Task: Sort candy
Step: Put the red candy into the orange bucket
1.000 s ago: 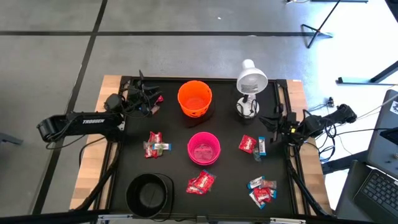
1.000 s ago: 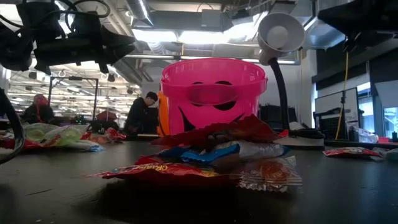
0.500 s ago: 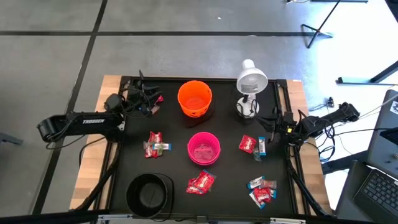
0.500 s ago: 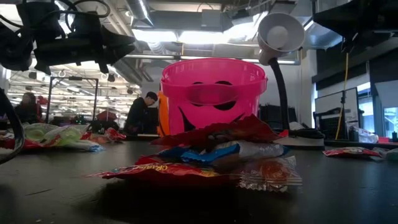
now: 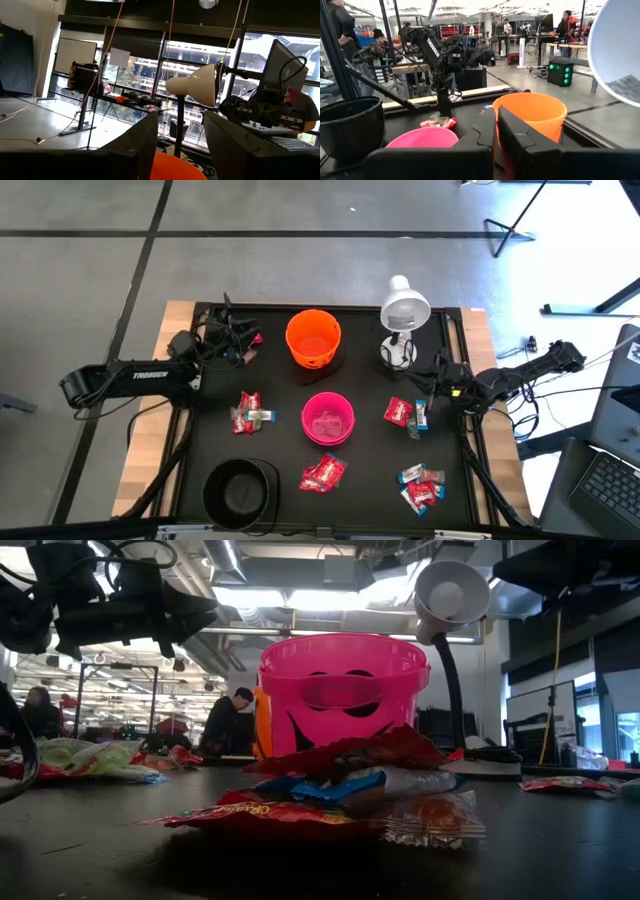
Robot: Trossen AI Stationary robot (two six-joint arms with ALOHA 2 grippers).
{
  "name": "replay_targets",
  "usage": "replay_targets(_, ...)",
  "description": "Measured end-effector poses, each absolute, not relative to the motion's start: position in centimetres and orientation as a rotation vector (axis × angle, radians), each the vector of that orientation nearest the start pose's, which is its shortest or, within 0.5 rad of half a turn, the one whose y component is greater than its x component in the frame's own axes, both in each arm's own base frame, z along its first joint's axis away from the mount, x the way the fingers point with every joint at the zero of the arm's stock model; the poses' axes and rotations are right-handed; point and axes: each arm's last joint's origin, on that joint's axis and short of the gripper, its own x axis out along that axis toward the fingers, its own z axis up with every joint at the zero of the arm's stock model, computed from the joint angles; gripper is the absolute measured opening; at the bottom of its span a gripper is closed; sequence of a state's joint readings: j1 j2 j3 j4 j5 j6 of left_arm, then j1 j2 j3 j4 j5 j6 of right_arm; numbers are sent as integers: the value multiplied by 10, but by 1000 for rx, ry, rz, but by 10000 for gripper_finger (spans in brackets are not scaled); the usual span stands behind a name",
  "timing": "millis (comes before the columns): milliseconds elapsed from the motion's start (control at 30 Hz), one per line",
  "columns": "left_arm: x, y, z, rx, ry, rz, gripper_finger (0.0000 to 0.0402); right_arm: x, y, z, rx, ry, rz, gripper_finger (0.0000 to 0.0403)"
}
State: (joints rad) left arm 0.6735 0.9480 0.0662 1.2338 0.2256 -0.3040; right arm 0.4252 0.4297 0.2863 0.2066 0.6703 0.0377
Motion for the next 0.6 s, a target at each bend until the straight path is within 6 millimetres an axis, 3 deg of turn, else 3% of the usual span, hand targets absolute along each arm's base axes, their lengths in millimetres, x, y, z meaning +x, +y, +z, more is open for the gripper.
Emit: replay_targets(600, 128, 94, 200, -143, -382, 390, 151, 124, 37, 231, 101, 44, -233, 19)
